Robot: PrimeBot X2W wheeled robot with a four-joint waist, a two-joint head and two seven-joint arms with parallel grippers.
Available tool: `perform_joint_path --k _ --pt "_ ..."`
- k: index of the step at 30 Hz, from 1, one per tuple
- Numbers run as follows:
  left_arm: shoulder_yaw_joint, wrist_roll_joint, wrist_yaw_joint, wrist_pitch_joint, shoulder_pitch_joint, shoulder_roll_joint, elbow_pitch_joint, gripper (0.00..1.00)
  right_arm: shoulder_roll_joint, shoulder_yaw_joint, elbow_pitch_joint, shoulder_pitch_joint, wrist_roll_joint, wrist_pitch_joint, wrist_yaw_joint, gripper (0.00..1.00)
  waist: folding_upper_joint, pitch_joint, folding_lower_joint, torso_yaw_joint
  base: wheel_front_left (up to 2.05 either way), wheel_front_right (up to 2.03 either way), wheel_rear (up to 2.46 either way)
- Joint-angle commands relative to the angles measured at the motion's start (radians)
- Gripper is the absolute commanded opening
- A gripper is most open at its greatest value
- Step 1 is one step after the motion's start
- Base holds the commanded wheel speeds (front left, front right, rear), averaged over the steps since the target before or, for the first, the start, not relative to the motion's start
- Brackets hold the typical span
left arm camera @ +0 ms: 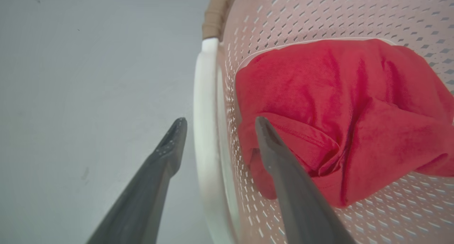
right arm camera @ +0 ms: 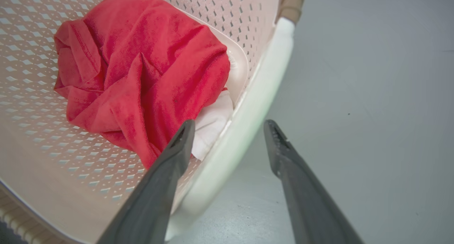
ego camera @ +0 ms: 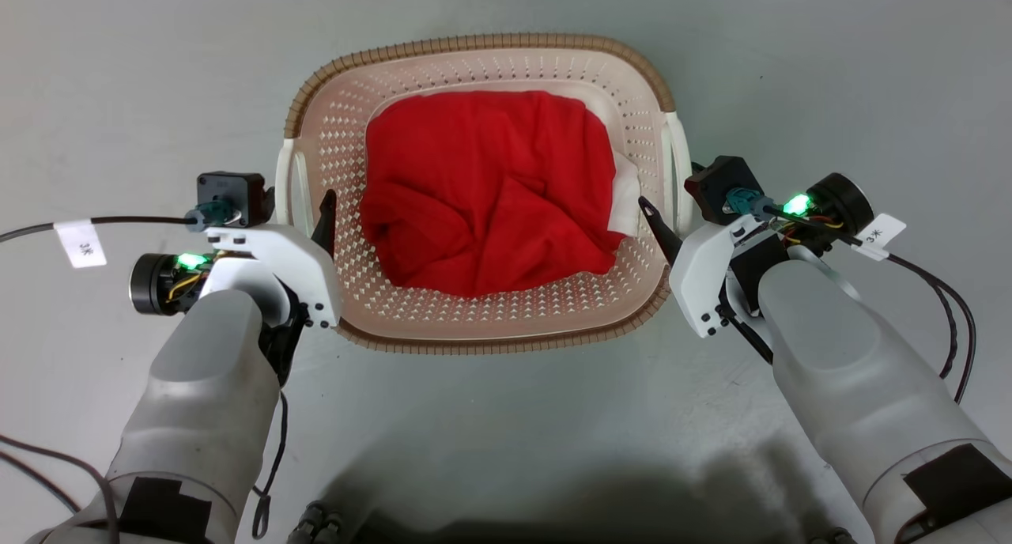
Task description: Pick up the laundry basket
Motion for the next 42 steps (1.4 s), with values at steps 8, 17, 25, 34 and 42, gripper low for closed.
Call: perform_joint_path --k 8,17,25,34,42 --pt "-0.068 -0.047 -0.002 0.005 -0.045 -0.016 0.017 1.00 -0.002 0.024 0.040 -0.054 0.017 0.016 -0.001 1.00 0.0001 0.047 -0.0002 0.015 0.00 0.00 0.00" --pt "-0.130 -0.066 -0.001 0.014 -0.060 -0.021 0.034 0.00 -0.004 0.016 0.060 -0.069 0.025 0.011 0.001 0.00 0.0001 0.051 -0.0002 0.024 0.00 0.00 0.00" --pt "-0.176 -0.093 -0.001 0.015 -0.039 -0.036 0.039 0.00 -0.003 0.036 0.069 -0.042 0.034 0.024 0.002 0.00 0.0001 0.005 -0.0002 0.027 0.00 0.00 0.00" --pt "-0.243 -0.131 -0.003 0.041 0.008 -0.032 0.042 0.00 -0.001 0.086 0.044 0.008 0.096 0.039 0.002 0.00 0.0001 -0.128 -0.0002 -0.001 0.00 0.00 0.00" --pt "-0.284 -0.196 -0.003 0.090 0.066 -0.038 0.037 0.00 0.001 0.139 0.029 0.080 0.173 0.078 0.002 0.00 0.0001 -0.276 -0.0002 -0.028 0.00 0.00 0.00"
